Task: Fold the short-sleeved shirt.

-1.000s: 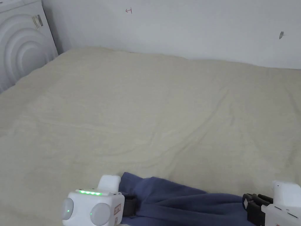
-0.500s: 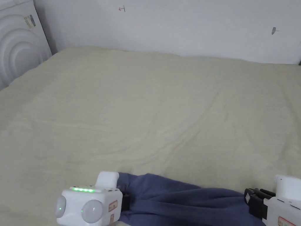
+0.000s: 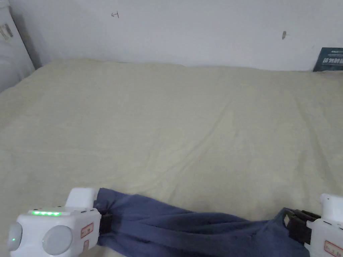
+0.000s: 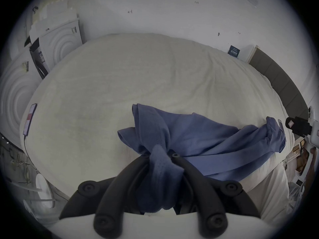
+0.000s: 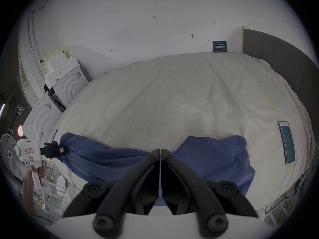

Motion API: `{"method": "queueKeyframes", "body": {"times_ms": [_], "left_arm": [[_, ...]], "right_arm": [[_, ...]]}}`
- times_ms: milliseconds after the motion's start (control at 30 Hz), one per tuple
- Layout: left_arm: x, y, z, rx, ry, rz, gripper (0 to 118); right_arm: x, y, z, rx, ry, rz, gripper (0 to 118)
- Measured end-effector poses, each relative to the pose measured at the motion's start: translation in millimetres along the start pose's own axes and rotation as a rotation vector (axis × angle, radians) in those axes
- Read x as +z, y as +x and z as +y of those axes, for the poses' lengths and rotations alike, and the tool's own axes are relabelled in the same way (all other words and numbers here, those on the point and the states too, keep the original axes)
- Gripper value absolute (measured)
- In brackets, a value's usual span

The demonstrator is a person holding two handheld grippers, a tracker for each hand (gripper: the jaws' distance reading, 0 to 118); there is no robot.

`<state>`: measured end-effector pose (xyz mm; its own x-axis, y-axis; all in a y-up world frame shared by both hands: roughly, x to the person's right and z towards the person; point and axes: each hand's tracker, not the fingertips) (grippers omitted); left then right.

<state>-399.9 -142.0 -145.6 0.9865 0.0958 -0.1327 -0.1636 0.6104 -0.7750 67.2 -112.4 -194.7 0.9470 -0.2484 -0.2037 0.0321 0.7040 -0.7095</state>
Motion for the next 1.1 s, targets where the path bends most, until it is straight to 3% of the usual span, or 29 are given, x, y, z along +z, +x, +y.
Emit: {"method": "queueKeyframes", "body": {"times_ms": [200, 367, 500, 667, 833, 867, 933, 1000, 1033, 1100], "left_arm": [[21.9, 50.1, 13.3, -0.107, 0.055, 0.006, 12], [37.2, 127.9, 24.5, -0.218, 0.119, -0.179, 12], [18.8, 199.3, 26.1, -0.290, 0.068, -0.357, 12], [-32.4, 284.9, 8.8, -0.376, -0.067, -0.410, 12], [-52.9, 308.9, -11.7, -0.382, -0.119, -0.426, 15], [-55.4, 309.0, -14.5, -0.390, -0.132, -0.427, 21], [-59.4, 304.6, -19.6, -0.384, -0.166, -0.446, 50], [-61.8, 300.6, -23.2, -0.315, -0.189, -0.503, 93], [-61.1, 299.3, -22.4, -0.291, -0.207, -0.524, 103], [-51.9, 295.5, -21.1, -0.273, -0.176, -0.572, 105]], "right_arm": [[5.1, 13.5, -1.3, -0.029, 0.011, -0.008, 5], [15.6, 25.8, -3.1, -0.048, 0.027, -0.010, 5], [24.2, 40.7, -4.4, -0.071, 0.050, -0.010, 5], [33.6, 59.1, -4.0, -0.084, 0.060, -0.020, 5], [37.8, 75.9, -5.3, -0.093, 0.058, -0.016, 5], [36.6, 77.7, -5.7, -0.091, 0.055, -0.018, 5], [33.4, 80.4, -6.9, -0.088, 0.045, -0.025, 5], [31.6, 82.3, -8.2, -0.099, 0.044, -0.024, 5], [31.5, 82.9, -8.8, -0.110, 0.045, -0.019, 5], [31.2, 83.0, -9.6, -0.118, 0.043, -0.012, 5]]}}
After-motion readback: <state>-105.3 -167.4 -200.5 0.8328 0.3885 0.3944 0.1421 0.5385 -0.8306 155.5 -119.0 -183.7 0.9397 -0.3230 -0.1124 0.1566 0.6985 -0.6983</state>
